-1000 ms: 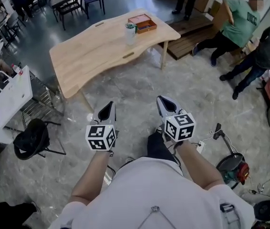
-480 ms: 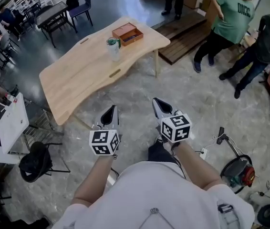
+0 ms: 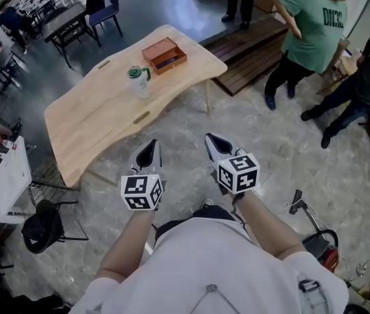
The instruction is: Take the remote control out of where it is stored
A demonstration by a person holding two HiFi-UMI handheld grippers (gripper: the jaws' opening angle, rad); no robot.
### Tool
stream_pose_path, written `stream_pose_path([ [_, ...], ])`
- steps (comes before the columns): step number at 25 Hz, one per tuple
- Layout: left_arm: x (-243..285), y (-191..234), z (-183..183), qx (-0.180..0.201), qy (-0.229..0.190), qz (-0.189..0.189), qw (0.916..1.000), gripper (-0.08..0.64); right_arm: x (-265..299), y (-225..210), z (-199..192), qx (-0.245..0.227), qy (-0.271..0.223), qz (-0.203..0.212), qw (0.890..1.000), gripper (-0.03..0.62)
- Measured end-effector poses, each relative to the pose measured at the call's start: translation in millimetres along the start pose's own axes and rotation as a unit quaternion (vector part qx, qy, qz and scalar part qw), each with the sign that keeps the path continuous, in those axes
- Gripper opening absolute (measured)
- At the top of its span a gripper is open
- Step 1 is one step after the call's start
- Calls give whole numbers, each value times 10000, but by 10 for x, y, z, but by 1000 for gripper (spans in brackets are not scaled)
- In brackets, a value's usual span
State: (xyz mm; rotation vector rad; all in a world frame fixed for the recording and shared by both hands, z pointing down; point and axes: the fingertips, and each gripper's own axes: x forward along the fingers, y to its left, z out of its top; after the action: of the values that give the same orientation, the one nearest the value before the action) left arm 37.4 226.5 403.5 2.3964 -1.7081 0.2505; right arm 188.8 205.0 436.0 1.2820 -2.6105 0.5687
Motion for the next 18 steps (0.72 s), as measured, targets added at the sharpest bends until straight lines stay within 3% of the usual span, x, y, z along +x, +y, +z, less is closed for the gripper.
stream_pose_path([
  [5, 327, -78, 77, 50, 48, 127, 9999, 0, 159, -386, 129, 16, 2, 100, 9999, 28],
  [18, 1145, 172, 125, -48, 80, 121, 9999, 0, 744, -853, 401, -100, 42, 173, 9998, 27],
])
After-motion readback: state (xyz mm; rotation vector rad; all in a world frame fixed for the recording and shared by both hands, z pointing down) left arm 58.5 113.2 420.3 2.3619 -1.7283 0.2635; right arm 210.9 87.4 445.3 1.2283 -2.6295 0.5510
